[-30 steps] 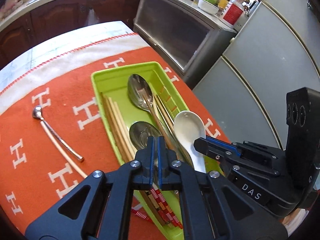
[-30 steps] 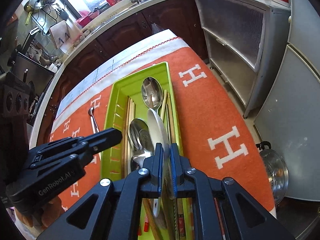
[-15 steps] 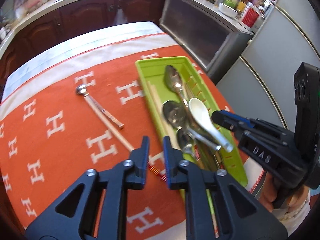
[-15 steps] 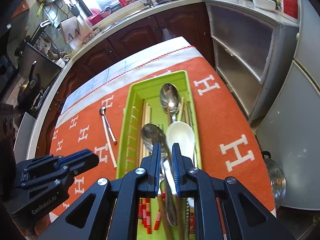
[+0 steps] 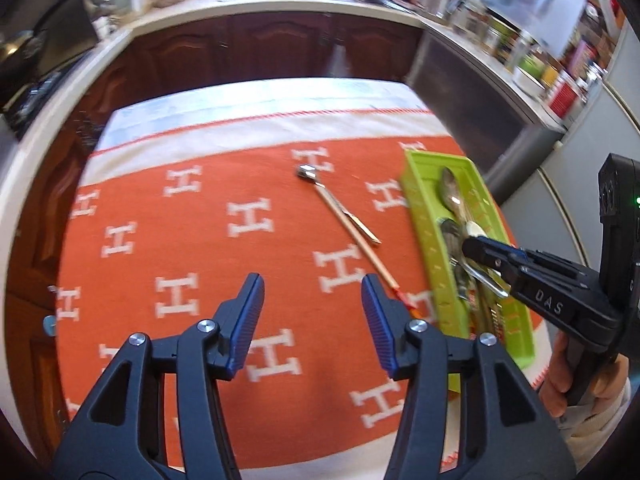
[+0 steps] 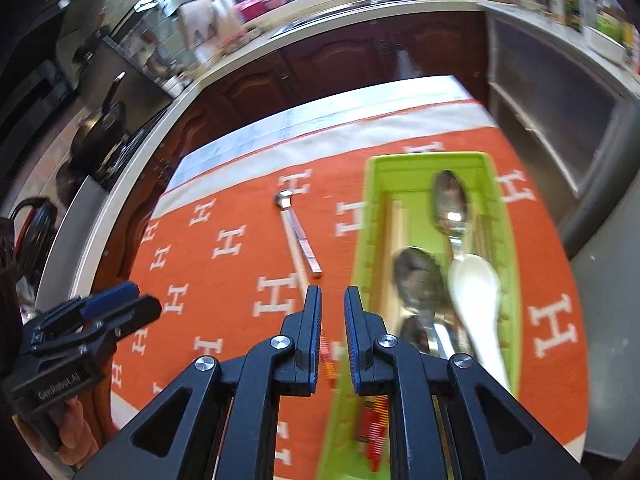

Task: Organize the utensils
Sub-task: 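Open both tools in the tray and move them back over the table, then grasp the red-striped chopstick with the right tool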

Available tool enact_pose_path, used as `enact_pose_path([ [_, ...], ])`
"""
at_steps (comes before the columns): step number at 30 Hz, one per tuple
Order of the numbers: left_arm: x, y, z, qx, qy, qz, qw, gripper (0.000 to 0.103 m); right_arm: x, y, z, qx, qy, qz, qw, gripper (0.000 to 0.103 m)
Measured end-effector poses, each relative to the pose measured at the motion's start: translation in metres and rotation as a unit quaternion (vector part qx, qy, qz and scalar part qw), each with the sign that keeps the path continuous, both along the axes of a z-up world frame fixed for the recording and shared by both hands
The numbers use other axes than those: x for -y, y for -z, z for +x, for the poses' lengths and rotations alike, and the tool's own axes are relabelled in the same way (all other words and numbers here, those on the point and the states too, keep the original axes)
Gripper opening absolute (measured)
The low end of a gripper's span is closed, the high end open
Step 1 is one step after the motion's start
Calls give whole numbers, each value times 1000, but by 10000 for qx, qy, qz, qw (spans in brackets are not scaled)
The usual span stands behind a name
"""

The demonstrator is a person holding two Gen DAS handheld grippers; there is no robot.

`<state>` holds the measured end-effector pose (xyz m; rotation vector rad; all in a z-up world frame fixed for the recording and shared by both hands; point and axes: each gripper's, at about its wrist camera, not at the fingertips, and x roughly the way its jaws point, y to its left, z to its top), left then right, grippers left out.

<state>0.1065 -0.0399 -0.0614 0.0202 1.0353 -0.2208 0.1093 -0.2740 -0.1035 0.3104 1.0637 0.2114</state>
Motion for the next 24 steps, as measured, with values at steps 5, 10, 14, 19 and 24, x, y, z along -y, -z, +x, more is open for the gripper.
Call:
enact_pose_path([
  [5, -23, -2, 8, 62, -452, 137, 9989, 49, -33, 8, 25, -249, -321, -53, 9992, 19],
  [10, -40, 11, 15, -2, -759, 246, 9968, 49, -63, 34, 51, -607, -517, -205, 9966, 21],
  [14, -47, 28, 18, -223, -808, 186, 9963, 49, -76, 60, 67, -897, -514, -429, 9937, 21],
  [19, -53, 45, 22, -362, -885, 165, 9953, 49, -86, 81, 78, -1061, -548, -738, 9901, 21],
  [24, -56, 58, 26, -471, -917, 116, 9946, 49, -97, 90, 83, -1149, -593, -1054, 9860, 21],
])
